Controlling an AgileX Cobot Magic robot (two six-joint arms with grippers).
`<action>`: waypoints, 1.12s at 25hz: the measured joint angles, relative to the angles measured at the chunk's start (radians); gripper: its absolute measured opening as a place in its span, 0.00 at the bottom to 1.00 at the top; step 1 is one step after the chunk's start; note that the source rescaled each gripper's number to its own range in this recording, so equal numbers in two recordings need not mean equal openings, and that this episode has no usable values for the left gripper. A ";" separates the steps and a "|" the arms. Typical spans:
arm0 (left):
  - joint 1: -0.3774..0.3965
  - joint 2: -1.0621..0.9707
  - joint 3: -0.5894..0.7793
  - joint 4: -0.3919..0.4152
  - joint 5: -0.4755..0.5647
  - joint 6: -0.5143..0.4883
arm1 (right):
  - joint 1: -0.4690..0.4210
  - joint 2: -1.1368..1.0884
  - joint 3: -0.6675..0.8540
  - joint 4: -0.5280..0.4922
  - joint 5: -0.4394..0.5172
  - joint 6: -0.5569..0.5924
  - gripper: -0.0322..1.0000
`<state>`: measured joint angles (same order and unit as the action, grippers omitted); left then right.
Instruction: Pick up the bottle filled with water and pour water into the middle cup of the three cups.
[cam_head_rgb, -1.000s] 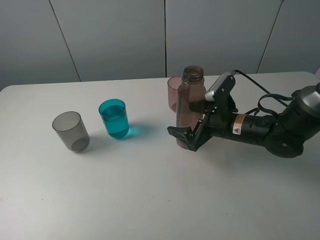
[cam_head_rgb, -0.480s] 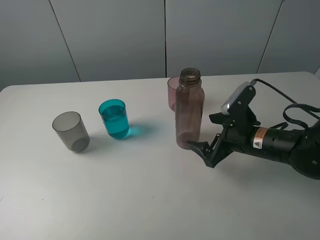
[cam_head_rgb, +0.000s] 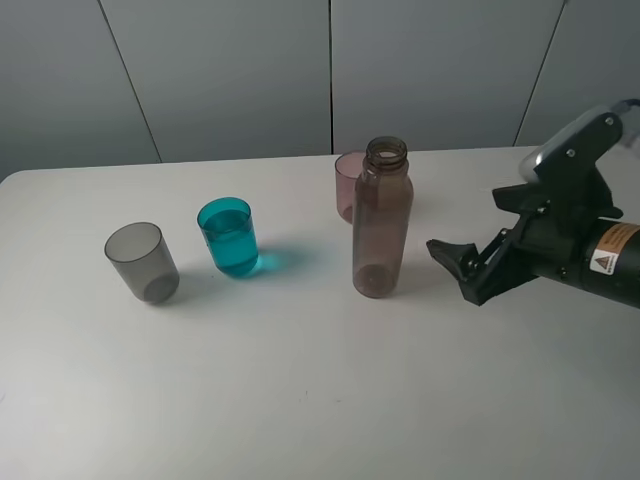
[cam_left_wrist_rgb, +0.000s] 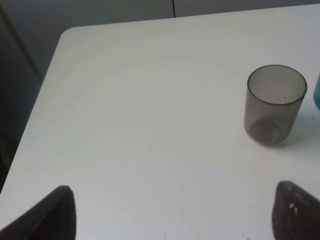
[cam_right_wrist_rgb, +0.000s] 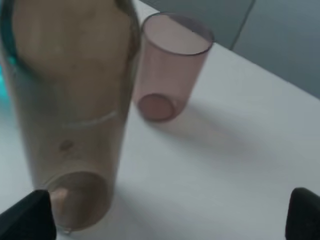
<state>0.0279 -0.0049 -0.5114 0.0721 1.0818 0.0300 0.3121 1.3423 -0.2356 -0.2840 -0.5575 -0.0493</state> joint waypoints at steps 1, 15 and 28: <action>0.000 0.000 0.000 0.000 0.000 0.000 | 0.000 -0.077 -0.010 0.018 0.086 0.008 1.00; 0.000 0.000 0.000 0.000 0.000 0.000 | 0.000 -0.716 -0.457 0.219 1.271 0.029 1.00; 0.000 0.000 0.000 0.000 0.000 0.000 | 0.000 -1.172 -0.363 0.346 1.739 0.002 1.00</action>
<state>0.0279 -0.0049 -0.5114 0.0721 1.0818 0.0300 0.3121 0.1702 -0.5990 0.0621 1.1811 -0.0474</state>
